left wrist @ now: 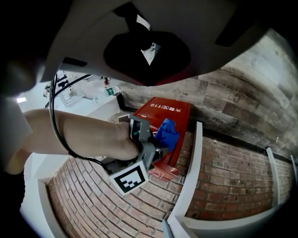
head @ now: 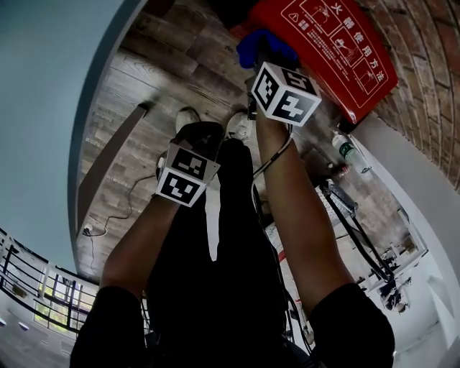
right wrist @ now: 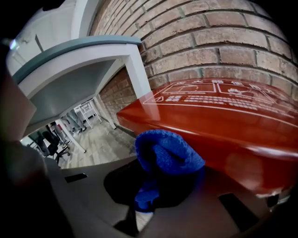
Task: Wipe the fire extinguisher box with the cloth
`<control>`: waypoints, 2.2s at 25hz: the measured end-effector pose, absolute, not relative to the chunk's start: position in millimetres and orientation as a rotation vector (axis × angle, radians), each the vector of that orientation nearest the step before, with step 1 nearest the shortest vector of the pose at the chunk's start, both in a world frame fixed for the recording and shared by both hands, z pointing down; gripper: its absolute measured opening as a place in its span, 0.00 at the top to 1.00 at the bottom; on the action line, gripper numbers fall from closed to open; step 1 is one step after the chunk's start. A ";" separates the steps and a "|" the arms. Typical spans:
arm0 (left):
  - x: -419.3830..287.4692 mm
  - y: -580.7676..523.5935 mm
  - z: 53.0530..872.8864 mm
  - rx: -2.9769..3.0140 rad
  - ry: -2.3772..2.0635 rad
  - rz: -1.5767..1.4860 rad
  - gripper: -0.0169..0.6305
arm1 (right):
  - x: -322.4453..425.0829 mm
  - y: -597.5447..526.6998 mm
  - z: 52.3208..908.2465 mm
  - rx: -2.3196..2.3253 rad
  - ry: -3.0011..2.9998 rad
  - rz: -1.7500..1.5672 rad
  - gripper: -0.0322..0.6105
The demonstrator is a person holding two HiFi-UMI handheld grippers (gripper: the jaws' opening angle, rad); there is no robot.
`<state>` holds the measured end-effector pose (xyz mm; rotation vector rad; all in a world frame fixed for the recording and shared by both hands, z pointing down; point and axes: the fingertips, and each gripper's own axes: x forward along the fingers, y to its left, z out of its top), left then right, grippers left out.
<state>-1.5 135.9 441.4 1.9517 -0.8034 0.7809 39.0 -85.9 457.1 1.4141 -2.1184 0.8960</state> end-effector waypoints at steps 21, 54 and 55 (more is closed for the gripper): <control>16.0 149.4 469.7 1.949 -0.753 0.822 0.98 | 264.5 10.9 491.0 1.607 -1.697 0.883 0.89; -37.3 156.7 497.0 1.898 -0.755 0.814 0.98 | 1.9 -105.4 538.4 1.366 -2.027 0.834 0.89; -37.2 157.7 498.9 1.895 -0.751 0.810 0.98 | 8.7 -103.6 544.7 1.382 -2.002 0.848 0.88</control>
